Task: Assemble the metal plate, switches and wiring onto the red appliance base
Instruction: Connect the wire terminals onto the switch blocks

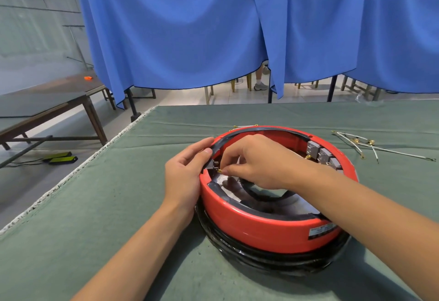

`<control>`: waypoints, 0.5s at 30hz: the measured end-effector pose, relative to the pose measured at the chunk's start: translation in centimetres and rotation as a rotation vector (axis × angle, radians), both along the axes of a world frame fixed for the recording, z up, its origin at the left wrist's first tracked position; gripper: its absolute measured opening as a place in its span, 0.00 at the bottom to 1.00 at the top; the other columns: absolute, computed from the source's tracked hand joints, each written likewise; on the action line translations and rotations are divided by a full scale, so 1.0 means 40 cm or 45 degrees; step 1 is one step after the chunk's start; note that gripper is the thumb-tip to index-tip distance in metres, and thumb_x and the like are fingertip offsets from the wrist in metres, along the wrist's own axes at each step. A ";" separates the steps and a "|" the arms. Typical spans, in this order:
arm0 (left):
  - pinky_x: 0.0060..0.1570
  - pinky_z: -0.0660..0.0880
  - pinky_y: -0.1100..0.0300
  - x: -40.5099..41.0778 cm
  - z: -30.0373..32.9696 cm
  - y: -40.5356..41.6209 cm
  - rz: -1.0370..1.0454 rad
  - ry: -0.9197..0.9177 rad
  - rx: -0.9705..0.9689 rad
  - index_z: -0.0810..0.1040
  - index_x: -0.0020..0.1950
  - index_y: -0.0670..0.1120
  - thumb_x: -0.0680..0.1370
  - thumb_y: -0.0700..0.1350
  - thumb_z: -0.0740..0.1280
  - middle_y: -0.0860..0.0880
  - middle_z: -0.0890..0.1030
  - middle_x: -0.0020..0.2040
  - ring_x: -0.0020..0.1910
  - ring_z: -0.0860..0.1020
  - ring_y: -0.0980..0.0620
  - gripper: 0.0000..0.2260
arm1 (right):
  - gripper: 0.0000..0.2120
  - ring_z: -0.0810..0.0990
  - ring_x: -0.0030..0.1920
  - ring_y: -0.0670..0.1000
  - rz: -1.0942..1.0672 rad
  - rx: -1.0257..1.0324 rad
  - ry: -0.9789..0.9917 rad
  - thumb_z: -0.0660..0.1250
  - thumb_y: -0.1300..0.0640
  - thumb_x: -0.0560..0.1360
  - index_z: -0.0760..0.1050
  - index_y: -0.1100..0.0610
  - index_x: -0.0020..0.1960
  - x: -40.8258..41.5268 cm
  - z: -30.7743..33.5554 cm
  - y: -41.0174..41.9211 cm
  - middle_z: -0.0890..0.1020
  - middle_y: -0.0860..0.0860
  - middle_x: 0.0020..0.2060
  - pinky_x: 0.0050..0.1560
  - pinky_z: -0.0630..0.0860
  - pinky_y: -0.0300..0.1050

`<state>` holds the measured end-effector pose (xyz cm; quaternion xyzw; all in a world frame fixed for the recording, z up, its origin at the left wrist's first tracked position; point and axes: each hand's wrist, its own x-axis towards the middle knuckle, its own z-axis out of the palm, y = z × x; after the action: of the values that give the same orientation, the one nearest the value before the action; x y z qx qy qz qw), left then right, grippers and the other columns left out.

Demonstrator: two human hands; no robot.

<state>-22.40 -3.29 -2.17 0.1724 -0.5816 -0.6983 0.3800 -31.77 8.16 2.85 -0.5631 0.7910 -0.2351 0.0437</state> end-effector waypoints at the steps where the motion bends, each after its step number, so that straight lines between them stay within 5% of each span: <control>1: 0.48 0.80 0.60 -0.001 0.001 0.001 -0.001 0.001 0.002 0.83 0.49 0.43 0.76 0.32 0.64 0.43 0.85 0.47 0.45 0.83 0.49 0.11 | 0.04 0.75 0.42 0.43 -0.002 0.003 0.016 0.68 0.53 0.76 0.82 0.47 0.44 0.002 0.001 0.000 0.79 0.40 0.38 0.50 0.76 0.49; 15: 0.54 0.78 0.53 0.003 0.001 0.000 -0.017 -0.008 -0.015 0.83 0.51 0.40 0.77 0.33 0.63 0.40 0.84 0.49 0.48 0.82 0.45 0.10 | 0.06 0.77 0.44 0.44 -0.025 -0.018 0.068 0.67 0.54 0.76 0.82 0.48 0.46 0.011 0.011 0.006 0.82 0.42 0.43 0.50 0.77 0.50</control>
<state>-22.27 -3.28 -2.12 0.1685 -0.5882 -0.6967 0.3744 -31.33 8.42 3.29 -0.5618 0.7956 -0.2261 0.0162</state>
